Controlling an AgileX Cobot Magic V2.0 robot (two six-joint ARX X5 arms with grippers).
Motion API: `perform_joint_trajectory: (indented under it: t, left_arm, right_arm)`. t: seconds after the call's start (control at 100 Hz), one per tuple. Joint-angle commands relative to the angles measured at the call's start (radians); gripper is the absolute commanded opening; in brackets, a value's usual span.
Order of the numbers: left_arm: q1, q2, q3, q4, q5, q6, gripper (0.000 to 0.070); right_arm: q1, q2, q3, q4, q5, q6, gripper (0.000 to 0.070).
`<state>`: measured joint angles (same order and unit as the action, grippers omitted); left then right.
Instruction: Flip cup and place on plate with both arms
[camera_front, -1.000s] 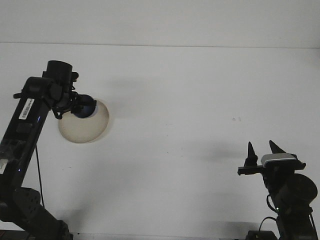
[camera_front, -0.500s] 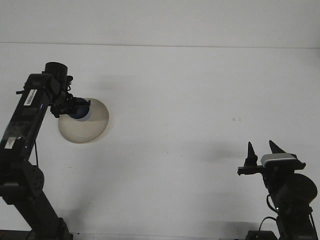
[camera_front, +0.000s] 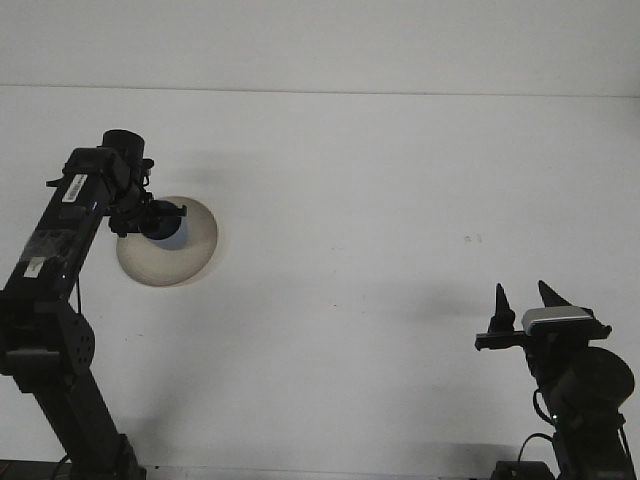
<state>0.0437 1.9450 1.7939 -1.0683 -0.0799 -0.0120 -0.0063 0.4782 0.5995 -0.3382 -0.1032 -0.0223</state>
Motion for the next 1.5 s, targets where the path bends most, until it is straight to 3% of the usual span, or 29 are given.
perform_joint_trajectory:
  t: [0.0,0.15,0.21,0.34,0.42,0.86,1.18,1.49]
  left_arm:
    - [0.003,0.021,0.019,-0.003,-0.002,0.013,0.0017]
    - [0.003,0.021,0.019,0.002,-0.002,0.013,0.0051]
    - [0.004,0.021,0.026,0.002,-0.002,0.013,0.0126]
    - [0.01,0.021,0.05,-0.003,-0.002,0.013,0.0356]
    - [0.015,0.021,0.073,-0.007,-0.002,0.013,0.0435]
    - [0.016,-0.094,0.197,-0.063,0.0,0.0,0.0435]
    - [0.009,-0.277,0.189,-0.058,0.059,-0.011,0.0424]
    - [-0.036,-0.53,-0.087,0.114,0.059,-0.011,0.0424]
  right_arm:
    - [0.001,0.0,0.006,0.009,0.002,-0.002,0.0433]
    - [0.001,0.0,0.006,0.009,0.003,-0.002,0.0433]
    - [0.001,0.0,0.006,0.009,0.003,-0.002,0.0433]
    - [0.001,0.0,0.006,0.009,0.003,-0.002,0.0433]
    - [0.001,0.0,0.006,0.009,0.003,-0.002,0.0433]
    - [0.0,0.0,0.006,0.009,0.011,-0.005,0.0433]
    - [0.001,0.0,0.006,0.009,0.026,-0.005,0.0433]
    - [0.001,0.0,0.006,0.009,0.026,-0.004,0.0433]
